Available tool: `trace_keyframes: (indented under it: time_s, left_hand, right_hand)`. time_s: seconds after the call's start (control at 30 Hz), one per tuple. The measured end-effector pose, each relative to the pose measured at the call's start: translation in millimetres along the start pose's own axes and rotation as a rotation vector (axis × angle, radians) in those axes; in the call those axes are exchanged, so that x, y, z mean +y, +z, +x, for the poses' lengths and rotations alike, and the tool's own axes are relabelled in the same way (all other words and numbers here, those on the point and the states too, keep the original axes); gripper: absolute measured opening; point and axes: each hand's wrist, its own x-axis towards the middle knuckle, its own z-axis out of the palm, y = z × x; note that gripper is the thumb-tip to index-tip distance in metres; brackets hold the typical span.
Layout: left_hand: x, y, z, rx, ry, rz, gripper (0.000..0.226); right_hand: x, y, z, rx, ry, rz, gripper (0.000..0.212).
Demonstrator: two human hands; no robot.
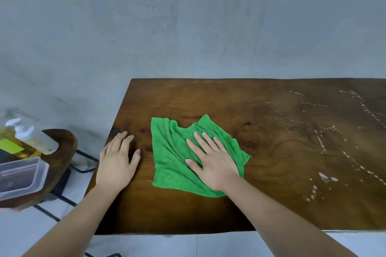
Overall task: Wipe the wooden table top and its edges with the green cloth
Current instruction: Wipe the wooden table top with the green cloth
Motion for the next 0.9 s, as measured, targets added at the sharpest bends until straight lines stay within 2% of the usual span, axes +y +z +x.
trace_keyframes:
  time_s: [0.27, 0.53, 0.9]
  left_hand:
    - [57.0, -5.7, -12.8, -0.009, 0.070, -0.050, 0.062]
    - [129.6, 3.1, -41.6, -0.043, 0.148, -0.124, 0.062]
    - [168.9, 11.1, -95.0, -0.111, 0.202, -0.222, 0.062]
  right_hand:
    - [89.9, -4.3, -69.3, 0.053, 0.215, 0.001, 0.076]
    - [151.4, -6.0, -128.7, 0.090, 0.325, 0.006, 0.077]
    - [134.6, -13.0, -153.0, 0.087, 0.484, 0.049, 0.078]
